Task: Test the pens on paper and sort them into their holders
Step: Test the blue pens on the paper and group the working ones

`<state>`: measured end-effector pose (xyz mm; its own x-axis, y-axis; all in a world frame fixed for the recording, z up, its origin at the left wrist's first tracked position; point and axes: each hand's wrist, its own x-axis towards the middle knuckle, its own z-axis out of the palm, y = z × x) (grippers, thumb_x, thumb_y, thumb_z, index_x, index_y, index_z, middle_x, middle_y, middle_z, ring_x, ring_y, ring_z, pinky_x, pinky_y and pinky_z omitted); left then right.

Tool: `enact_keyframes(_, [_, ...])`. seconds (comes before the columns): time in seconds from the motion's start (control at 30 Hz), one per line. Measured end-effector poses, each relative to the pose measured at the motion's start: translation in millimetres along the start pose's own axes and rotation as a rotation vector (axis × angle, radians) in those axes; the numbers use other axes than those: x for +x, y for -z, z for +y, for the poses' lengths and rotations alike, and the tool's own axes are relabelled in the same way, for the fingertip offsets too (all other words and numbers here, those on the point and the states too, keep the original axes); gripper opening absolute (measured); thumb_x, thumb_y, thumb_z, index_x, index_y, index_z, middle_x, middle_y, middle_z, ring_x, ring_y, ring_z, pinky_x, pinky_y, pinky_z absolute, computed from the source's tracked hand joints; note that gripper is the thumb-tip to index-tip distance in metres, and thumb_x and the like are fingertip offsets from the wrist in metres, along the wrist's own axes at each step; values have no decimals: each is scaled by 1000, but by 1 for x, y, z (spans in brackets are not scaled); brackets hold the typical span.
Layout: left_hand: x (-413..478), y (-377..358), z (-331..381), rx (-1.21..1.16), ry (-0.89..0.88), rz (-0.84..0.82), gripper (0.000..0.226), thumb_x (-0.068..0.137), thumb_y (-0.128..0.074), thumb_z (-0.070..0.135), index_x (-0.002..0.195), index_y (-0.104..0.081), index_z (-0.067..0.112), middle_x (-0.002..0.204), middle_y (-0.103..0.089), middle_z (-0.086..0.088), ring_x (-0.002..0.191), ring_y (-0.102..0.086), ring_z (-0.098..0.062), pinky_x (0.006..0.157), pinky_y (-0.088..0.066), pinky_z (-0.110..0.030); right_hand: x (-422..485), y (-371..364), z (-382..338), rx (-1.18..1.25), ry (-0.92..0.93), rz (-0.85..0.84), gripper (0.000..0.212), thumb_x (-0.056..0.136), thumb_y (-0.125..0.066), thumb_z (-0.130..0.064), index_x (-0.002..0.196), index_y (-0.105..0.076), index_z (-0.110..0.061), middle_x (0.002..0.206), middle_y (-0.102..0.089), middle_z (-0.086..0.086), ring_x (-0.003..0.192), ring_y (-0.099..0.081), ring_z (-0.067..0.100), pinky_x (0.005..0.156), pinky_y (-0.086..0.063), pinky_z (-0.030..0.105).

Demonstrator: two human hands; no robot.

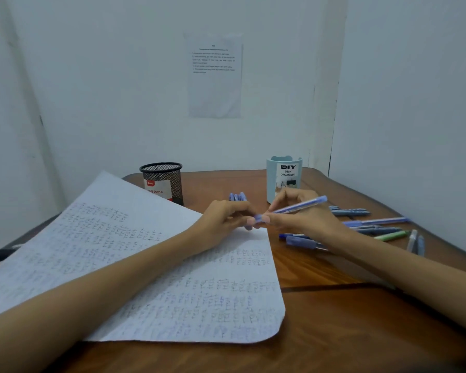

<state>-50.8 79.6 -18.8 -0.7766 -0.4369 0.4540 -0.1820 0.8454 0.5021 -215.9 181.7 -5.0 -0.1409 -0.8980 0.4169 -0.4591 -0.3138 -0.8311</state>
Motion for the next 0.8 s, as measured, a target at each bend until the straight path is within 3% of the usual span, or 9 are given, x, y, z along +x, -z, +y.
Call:
enact_keyframes(0.17, [0, -1, 6, -43, -39, 34, 14, 94, -50, 9, 87, -61, 13, 74, -62, 9, 67, -59, 4, 68, -45, -8, -1, -4, 2, -64, 25, 143, 16, 73, -75, -18, 72, -59, -13, 71, -62, 4, 61, -59, 11, 53, -51, 14])
enact_keyframes(0.3, [-2, -1, 8, -18, -65, 2, 19, 94, -50, 10, 90, -68, 5, 71, -60, 13, 64, -58, 3, 67, -46, -8, -4, -1, 2, -29, 114, 66, 24, 62, -76, -21, 73, -64, -4, 68, -63, 6, 58, -60, 9, 55, -52, 16])
enact_keyframes(0.4, [-3, 0, 8, -38, -78, -25, 16, 94, -50, 10, 87, -64, 14, 72, -60, 12, 64, -58, 5, 65, -42, -6, -1, 5, 5, -60, 160, -7, 22, 68, -77, -9, 78, -66, 7, 68, -64, 7, 60, -62, 7, 59, -53, 24])
enact_keyframes(0.43, [-4, -1, 8, -33, -78, -40, 15, 94, -51, 10, 87, -63, 16, 72, -60, 12, 64, -58, 6, 65, -41, -6, 0, 5, 6, -70, 187, -31, 24, 70, -77, -13, 79, -67, 8, 69, -64, 6, 61, -62, 6, 60, -52, 25])
enact_keyframes(0.53, [-3, 2, 8, 50, -91, -109, 15, 94, -52, 14, 92, -66, 11, 77, -63, 8, 68, -58, 7, 68, -42, -7, -4, 3, 5, -88, 241, -44, 40, 61, -78, -50, 72, -65, -14, 67, -66, -3, 63, -61, 8, 58, -51, 17])
enact_keyframes(0.57, [0, 6, 9, 104, -95, -140, 16, 93, -53, 14, 93, -67, 8, 80, -65, 6, 70, -59, 5, 69, -42, -8, -5, 1, 4, -99, 232, -56, 36, 61, -78, -48, 71, -62, -16, 66, -66, -6, 62, -60, 7, 56, -50, 16])
enact_keyframes(0.67, [11, 28, 12, 283, -83, -204, 16, 87, -64, 15, 99, -68, 6, 95, -69, -2, 82, -62, -8, 71, -44, -16, -5, -8, 2, -134, 219, -101, 15, 77, -73, -18, 76, -59, -12, 65, -61, -7, 57, -57, 5, 51, -47, 14])
enact_keyframes(0.8, [9, 63, 12, 357, 74, -236, 48, 71, -80, 25, 113, -57, 24, 112, -56, 6, 91, -58, -12, 78, -45, -20, -3, -11, -6, -97, 200, -41, 8, 83, -68, -10, 80, -60, -12, 64, -63, -8, 54, -59, 3, 49, -49, 17])
